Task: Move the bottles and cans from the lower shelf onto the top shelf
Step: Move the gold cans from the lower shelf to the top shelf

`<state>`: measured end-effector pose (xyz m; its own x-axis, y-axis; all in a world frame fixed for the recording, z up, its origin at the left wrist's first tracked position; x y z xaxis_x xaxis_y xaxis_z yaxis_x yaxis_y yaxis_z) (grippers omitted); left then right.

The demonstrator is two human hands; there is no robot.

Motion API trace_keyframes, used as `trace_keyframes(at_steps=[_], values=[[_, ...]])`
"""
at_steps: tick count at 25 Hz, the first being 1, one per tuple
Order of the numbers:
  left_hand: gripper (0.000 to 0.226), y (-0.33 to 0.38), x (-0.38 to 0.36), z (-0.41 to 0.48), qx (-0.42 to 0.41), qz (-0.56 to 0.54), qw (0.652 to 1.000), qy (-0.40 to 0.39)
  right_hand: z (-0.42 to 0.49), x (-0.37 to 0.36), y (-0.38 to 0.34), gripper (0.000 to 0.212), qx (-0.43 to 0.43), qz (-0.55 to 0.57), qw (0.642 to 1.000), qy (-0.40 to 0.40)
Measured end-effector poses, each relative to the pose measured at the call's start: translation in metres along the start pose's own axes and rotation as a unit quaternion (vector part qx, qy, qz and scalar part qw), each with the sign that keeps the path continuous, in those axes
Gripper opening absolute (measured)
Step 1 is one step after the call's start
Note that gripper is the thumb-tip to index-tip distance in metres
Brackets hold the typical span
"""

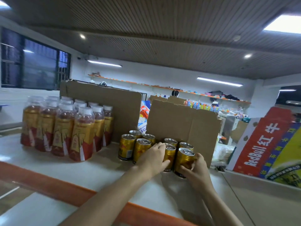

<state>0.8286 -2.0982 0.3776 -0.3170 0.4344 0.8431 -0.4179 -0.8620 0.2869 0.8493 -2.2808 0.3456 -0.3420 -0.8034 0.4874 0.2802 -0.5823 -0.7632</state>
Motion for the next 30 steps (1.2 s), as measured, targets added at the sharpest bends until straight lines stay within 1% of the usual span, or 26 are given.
trace_keyframes(at_steps=[1,2,4,5,6,8,10,11,14,18,20,23,24,26,28,30], values=[[0.053,0.0,0.009,-0.004,-0.022,0.033,0.999,-0.016,-0.003,0.003,-0.005,0.049,0.001,-0.049,0.999,0.005],[0.045,0.0,0.017,-0.008,-0.044,0.065,0.996,-0.03,-0.008,0.005,-0.012,0.051,-0.004,-0.106,0.994,0.001],[0.036,0.0,0.03,-0.018,-0.084,0.122,0.988,-0.047,-0.018,0.011,-0.025,0.057,-0.021,-0.18,0.983,-0.006],[0.035,0.0,0.034,-0.023,-0.1,0.144,0.983,-0.051,-0.023,0.014,-0.03,0.055,-0.018,-0.202,0.979,-0.008],[0.037,0.0,0.037,-0.028,-0.108,0.16,0.979,-0.059,-0.03,0.017,-0.038,0.048,-0.005,-0.228,0.974,-0.017],[0.042,-0.006,0.042,-0.045,-0.111,0.179,0.974,-0.088,-0.051,0.018,-0.056,0.029,0.025,-0.294,0.954,-0.052],[0.042,-0.015,0.048,-0.063,-0.118,0.192,0.968,-0.106,-0.075,0.015,-0.074,0.026,0.052,-0.351,0.933,-0.066],[0.041,-0.021,0.053,-0.071,-0.124,0.188,0.968,-0.11,-0.085,0.012,-0.083,0.025,0.054,-0.363,0.928,-0.062],[0.037,-0.036,0.07,-0.097,-0.142,0.153,0.972,-0.105,-0.117,0.002,-0.109,0.02,0.061,-0.376,0.923,-0.054],[0.038,-0.053,0.084,-0.134,-0.167,0.117,0.974,-0.096,-0.161,-0.013,-0.129,0.022,0.056,-0.378,0.922,-0.06],[0.037,-0.058,0.084,-0.151,-0.176,0.114,0.974,-0.09,-0.184,-0.016,-0.133,0.024,0.086,-0.359,0.927,-0.072],[0.038,-0.057,0.083,-0.172,-0.196,0.125,0.968,-0.093,-0.214,-0.019,-0.139,0.032,0.149,-0.347,0.924,-0.067],[0.038,-0.055,0.084,-0.18,-0.195,0.116,0.969,-0.098,-0.223,-0.02,-0.138,0.033,0.174,-0.342,0.921,-0.068],[0.038,-0.052,0.082,-0.195,-0.194,0.101,0.971,-0.095,-0.24,-0.022,-0.132,0.026,0.203,-0.331,0.918,-0.084],[0.04,-0.049,0.08,-0.209,-0.204,0.088,0.971,-0.085,-0.251,-0.024,-0.124,0.023,0.198,-0.315,0.923,-0.095],[0.041,-0.049,0.078,-0.224,-0.207,0.057,0.974,-0.07,-0.26,-0.028,-0.113,0.027,0.153,-0.308,0.932,-0.118]])
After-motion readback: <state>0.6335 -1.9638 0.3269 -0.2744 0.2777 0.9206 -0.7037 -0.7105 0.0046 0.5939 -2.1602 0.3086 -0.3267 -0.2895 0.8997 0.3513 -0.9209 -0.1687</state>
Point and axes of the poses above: each hand's wrist, its own z-axis towards the middle knuckle, its own x-axis out of the back of the hand, y = z × x, the point moved 1 cm from there along z, towards the middle knuckle, and after that the axes turned 5 degrees about -x, right-handed, at the moved point
